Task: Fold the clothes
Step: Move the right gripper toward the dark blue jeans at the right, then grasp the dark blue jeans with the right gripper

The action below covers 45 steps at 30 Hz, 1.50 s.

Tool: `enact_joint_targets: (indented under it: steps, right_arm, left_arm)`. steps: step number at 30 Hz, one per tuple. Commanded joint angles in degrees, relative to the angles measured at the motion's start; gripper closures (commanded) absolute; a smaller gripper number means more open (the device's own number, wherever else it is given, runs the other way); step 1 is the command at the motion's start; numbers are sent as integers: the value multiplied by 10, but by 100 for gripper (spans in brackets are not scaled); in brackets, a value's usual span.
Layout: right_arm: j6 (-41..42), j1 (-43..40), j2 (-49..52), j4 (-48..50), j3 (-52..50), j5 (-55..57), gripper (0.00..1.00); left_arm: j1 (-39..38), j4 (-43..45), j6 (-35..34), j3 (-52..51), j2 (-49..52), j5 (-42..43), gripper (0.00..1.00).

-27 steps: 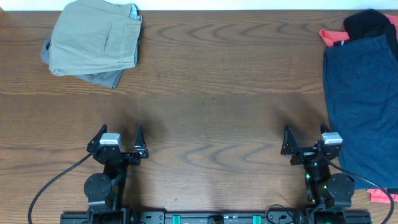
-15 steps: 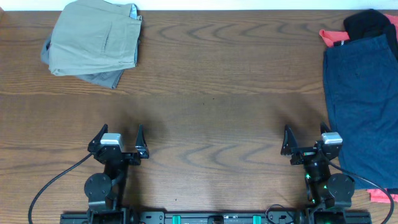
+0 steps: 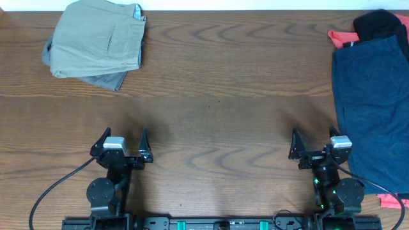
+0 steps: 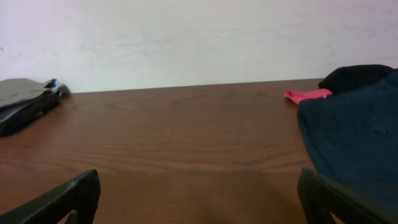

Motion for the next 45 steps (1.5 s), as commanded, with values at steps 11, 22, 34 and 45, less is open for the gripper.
enact_joint_targets:
  steps: [11,22,34,45]
  right_arm:
    - [7,5,-2,-3,-1,8,1]
    - [7,5,-2,-3,-1,8,1]
    - [320,5,-2,38,-1,-312,1]
    - [371,4,4,240,20,-227,1]
  left_arm:
    - [-3,-19,4,-10,0,8,2]
    - [-3,-19,4,-10,0,8,2]
    - [-3,-19,4,-10,0,8,2]
    - [-3,-19,4,-10,0,8,2]
